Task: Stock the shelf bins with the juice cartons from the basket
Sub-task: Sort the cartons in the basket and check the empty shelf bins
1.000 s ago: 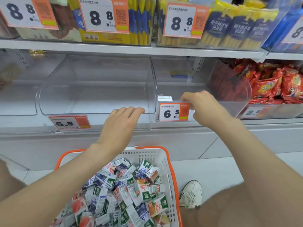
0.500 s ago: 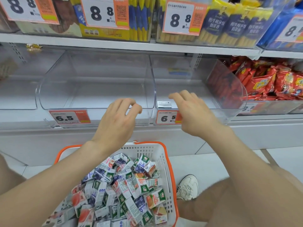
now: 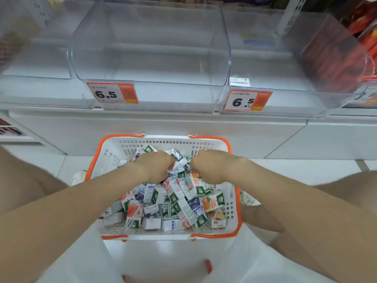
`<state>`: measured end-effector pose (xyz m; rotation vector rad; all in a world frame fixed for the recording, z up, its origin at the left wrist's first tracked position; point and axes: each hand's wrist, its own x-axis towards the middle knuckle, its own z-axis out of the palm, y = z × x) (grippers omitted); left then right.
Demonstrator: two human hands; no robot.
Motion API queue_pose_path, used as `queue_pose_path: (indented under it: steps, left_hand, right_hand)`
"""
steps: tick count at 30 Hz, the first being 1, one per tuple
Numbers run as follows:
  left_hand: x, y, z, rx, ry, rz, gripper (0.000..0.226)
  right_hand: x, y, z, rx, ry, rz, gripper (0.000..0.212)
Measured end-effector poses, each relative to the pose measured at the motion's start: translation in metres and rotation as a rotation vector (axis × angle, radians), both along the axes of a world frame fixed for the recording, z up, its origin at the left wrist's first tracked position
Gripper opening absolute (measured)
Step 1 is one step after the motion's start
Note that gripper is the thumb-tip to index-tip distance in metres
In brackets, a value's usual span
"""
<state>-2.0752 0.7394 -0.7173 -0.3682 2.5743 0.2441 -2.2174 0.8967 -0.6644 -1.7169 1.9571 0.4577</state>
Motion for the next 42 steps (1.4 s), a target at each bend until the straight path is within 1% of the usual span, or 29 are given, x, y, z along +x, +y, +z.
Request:
queue_pose_path:
  steps: [3,6,8,9,11,12,13,15,16,19,20,21,23,25,26,28,30,33,34,36,37,39,40,42]
  left_hand:
    - [0.008,0.001,-0.028,0.065,-0.118,-0.055,0.03]
    - [0.016,-0.003,-0.049,0.089,-0.172,-0.054,0.025]
    - [0.021,-0.005,-0.06,0.051,-0.176,-0.054,0.029]
    - [0.024,-0.005,-0.064,0.004,-0.152,-0.058,0.037]
    - [0.029,-0.005,-0.07,-0.137,-0.052,-0.079,0.062]
    - [0.031,-0.006,-0.072,-0.191,-0.018,-0.084,0.073]
    - [0.032,-0.008,-0.072,-0.219,-0.02,-0.072,0.079]
    - [0.032,-0.011,-0.074,-0.224,-0.072,-0.023,0.074]
    - [0.032,-0.012,-0.076,-0.222,-0.093,-0.001,0.069]
    - [0.026,-0.011,-0.078,-0.195,-0.084,0.063,0.054]
    - [0.024,-0.011,-0.079,-0.166,-0.069,0.097,0.052]
    - [0.022,-0.01,-0.08,-0.138,-0.056,0.127,0.052]
    - [0.02,-0.016,-0.084,-0.096,-0.045,0.155,0.054]
    - [0.02,-0.025,-0.089,-0.066,-0.024,0.143,0.045]
    - [0.02,-0.03,-0.091,-0.061,-0.003,0.139,0.041]
    - [0.02,-0.036,-0.091,-0.081,0.023,0.128,0.04]
    - [0.02,-0.039,-0.09,-0.129,0.03,0.105,0.041]
    - [0.02,-0.036,-0.083,-0.21,0.017,0.111,0.055]
    - [0.019,-0.033,-0.078,-0.243,0.001,0.119,0.054]
    - [0.018,-0.027,-0.062,-0.269,-0.019,0.182,0.04]
    - [0.018,-0.025,-0.053,-0.238,-0.011,0.234,0.031]
    - [0.017,-0.028,-0.032,-0.09,0.058,0.353,0.015]
    - [0.018,-0.031,-0.02,0.022,0.096,0.426,0.016]
    - [0.018,-0.037,0.009,0.243,0.149,0.612,0.024]
  right_hand:
    - [0.005,0.001,-0.036,0.095,-0.007,-0.016,0.021]
    - [0.008,0.004,-0.068,0.147,-0.039,-0.071,0.024]
    - [0.008,0.006,-0.089,0.143,-0.088,-0.145,0.037]
    - [0.009,0.007,-0.098,0.134,-0.123,-0.182,0.045]
    - [0.011,0.009,-0.113,0.11,-0.157,-0.242,0.056]
    - [0.013,0.009,-0.12,0.086,-0.134,-0.259,0.059]
    - [0.014,0.009,-0.126,0.059,-0.106,-0.276,0.061]
    - [0.018,0.01,-0.135,0.012,-0.111,-0.348,0.063]
    - [0.019,0.01,-0.14,0.017,-0.14,-0.386,0.068]
    - [0.019,0.015,-0.142,0.095,-0.247,-0.42,0.1]
    - [0.017,0.016,-0.141,0.105,-0.256,-0.411,0.107]
    - [0.017,0.017,-0.139,0.099,-0.247,-0.391,0.108]
    - [0.019,0.017,-0.133,0.059,-0.209,-0.31,0.099]
    - [0.025,0.017,-0.125,0.002,-0.199,-0.24,0.093]
    - [0.028,0.016,-0.121,-0.038,-0.214,-0.222,0.091]
    - [0.031,0.011,-0.111,-0.113,-0.271,-0.216,0.087]
    - [0.029,0.005,-0.098,-0.136,-0.355,-0.256,0.086]
    - [0.022,-0.003,-0.072,-0.174,-0.504,-0.427,0.09]
    - [0.02,-0.005,-0.061,-0.207,-0.562,-0.5,0.092]
    - [0.018,-0.009,-0.035,-0.289,-0.659,-0.611,0.094]
    - [0.016,-0.011,-0.023,-0.319,-0.697,-0.656,0.091]
    - [0.014,-0.014,0.004,-0.344,-0.784,-0.75,0.078]
    - [0.014,-0.014,0.017,-0.349,-0.821,-0.79,0.073]
    - [0.015,-0.013,0.042,-0.38,-0.835,-0.877,0.066]
